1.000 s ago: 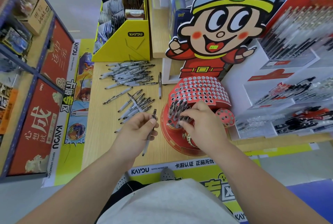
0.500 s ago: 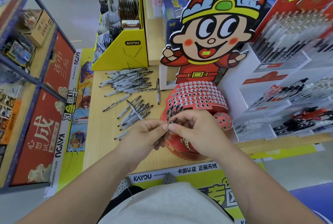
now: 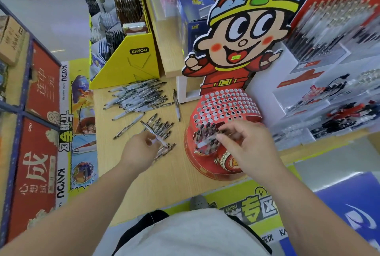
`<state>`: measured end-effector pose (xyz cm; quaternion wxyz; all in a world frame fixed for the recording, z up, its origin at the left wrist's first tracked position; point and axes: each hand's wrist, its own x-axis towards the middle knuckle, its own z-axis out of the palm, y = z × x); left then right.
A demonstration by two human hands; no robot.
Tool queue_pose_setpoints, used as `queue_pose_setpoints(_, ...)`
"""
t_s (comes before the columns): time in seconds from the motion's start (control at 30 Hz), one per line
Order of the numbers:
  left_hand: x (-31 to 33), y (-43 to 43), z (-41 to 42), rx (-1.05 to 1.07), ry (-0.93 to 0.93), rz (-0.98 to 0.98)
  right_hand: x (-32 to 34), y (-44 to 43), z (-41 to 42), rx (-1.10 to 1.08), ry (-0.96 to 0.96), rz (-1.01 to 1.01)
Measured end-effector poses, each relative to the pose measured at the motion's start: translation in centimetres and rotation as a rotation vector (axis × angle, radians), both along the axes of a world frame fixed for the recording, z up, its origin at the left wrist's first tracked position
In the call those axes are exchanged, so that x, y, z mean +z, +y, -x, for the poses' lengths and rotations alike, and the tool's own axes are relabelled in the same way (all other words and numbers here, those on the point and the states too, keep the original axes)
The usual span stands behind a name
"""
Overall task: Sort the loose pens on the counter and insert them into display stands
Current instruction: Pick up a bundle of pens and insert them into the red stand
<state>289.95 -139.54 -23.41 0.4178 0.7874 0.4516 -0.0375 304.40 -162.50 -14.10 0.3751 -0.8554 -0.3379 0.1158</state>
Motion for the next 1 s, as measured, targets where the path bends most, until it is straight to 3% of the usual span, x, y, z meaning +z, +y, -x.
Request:
queue_pose_setpoints(0.27,-4.9,4.5,-4.0,0.010,0.273,-0.092,-1.1,1.0,2.1,-0.122,-0.088,0.114)
queue_pose_setpoints(0.57,-7.3,6.2,-5.4,0.183,0.305,0.010,-1.8,2.2,2.9,-0.139,-0.091,0.121)
queue_pose_setpoints(0.77,-7.9,6.2,-5.5,0.229,0.183,0.091,-2.2,2.2,2.4,-0.111,-0.082,0.137)
queue_pose_setpoints(1.0,-3.9,4.1,-4.4,0.153,-0.123,0.103,-1.5,2.4,1.9,-0.072,-0.105,0.152)
